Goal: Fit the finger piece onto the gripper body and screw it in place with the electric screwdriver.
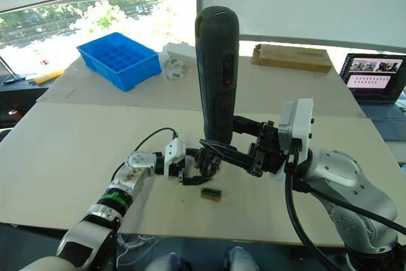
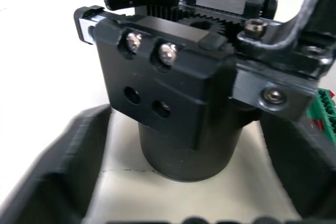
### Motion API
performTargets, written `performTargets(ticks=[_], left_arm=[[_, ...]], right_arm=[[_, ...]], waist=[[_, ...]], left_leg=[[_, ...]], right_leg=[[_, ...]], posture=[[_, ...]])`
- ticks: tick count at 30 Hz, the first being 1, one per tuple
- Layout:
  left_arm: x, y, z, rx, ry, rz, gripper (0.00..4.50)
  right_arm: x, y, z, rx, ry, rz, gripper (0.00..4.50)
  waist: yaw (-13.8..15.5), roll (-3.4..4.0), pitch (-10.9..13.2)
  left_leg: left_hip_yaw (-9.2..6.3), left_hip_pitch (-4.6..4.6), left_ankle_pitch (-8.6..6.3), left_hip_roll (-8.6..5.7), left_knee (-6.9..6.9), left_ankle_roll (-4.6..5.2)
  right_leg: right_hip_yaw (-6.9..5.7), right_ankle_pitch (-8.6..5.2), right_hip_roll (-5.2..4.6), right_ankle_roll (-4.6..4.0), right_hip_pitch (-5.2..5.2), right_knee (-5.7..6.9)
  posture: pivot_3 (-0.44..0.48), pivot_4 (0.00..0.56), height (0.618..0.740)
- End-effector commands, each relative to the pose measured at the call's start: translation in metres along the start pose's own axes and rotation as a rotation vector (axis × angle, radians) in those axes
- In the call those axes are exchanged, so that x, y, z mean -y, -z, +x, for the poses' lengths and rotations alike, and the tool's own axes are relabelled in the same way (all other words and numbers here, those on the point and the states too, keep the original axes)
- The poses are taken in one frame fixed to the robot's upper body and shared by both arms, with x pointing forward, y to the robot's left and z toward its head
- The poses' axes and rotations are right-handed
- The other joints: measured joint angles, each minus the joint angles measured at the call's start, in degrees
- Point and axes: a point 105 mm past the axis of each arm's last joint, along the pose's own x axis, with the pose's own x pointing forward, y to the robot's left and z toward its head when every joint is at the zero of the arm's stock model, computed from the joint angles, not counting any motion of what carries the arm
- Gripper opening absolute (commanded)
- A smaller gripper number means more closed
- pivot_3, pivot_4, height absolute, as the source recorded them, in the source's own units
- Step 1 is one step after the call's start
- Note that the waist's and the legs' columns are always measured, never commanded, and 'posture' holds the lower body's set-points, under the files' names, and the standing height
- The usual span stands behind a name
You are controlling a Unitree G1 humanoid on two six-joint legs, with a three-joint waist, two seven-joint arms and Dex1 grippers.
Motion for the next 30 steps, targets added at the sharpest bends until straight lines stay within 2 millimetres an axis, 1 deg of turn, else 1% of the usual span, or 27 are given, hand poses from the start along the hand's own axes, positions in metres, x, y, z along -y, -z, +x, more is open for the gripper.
performTargets(ticks=[1,5,8,13,19,24,30], left_arm=[[-0.007,-0.008,-0.008,0.024,-0.061,0.037,4.48],[-0.001,-0.011,-0.015,0.042,-0.103,0.044,4.48],[0.006,-0.011,-0.014,0.043,-0.139,0.035,4.48],[0.012,-0.013,-0.005,0.06,-0.209,-0.016,4.48],[0.023,-0.009,0.006,0.046,-0.198,-0.043,4.48],[0.023,-0.008,0.01,0.036,-0.204,-0.04,4.48],[0.02,0.001,0.005,-0.001,-0.225,-0.035,4.48]], right_arm=[[-0.006,-0.016,-0.001,0.041,-0.018,-0.055,1.91],[-0.006,-0.016,-0.001,0.038,-0.016,-0.052,1.91],[-0.006,-0.015,-0.002,0.038,-0.014,-0.05,1.91],[-0.006,-0.015,-0.001,0.041,-0.013,-0.048,1.91],[-0.006,-0.015,-0.001,0.042,-0.013,-0.048,1.91],[-0.006,-0.015,-0.001,0.043,-0.014,-0.049,1.91],[-0.006,-0.015,-0.001,0.042,-0.014,-0.051,1.91]], waist=[[0.0,-0.01,0.0],[-0.31,-0.01,0.01],[-0.21,-0.01,0.01],[0.11,-0.01,0.01],[0.04,-0.01,0.01],[0.04,-0.01,0.01],[0.04,-0.01,0.01]], left_leg=[[0.0,0.0,0.0,0.0,0.0,0.0],[0.0,0.0,0.0,0.02,-0.02,0.0],[-0.01,0.0,0.0,0.02,-0.01,0.0],[-0.02,-0.02,0.0,0.01,0.0,0.0],[-0.02,-0.01,0.0,0.01,-0.01,0.0],[-0.02,-0.01,0.0,0.01,-0.01,0.0],[-0.02,0.0,0.0,0.01,0.0,0.0]], right_leg=[[0.0,0.0,0.0,0.0,0.0,0.0],[0.01,0.0,0.0,0.0,0.0,-0.01],[0.0,0.0,0.0,0.0,-0.01,0.01],[0.0,0.01,-0.03,0.02,0.0,-0.01],[0.0,0.01,-0.01,0.02,0.0,-0.01],[0.0,0.01,-0.02,0.02,0.0,-0.01],[0.0,0.01,-0.03,0.02,0.01,-0.01]], posture=[[0.0,0.15,0.74],[0.0,0.15,0.74],[0.0,0.15,0.74],[0.0,0.15,0.74],[0.0,0.15,0.74],[0.0,0.15,0.74],[0.0,0.15,0.74]])
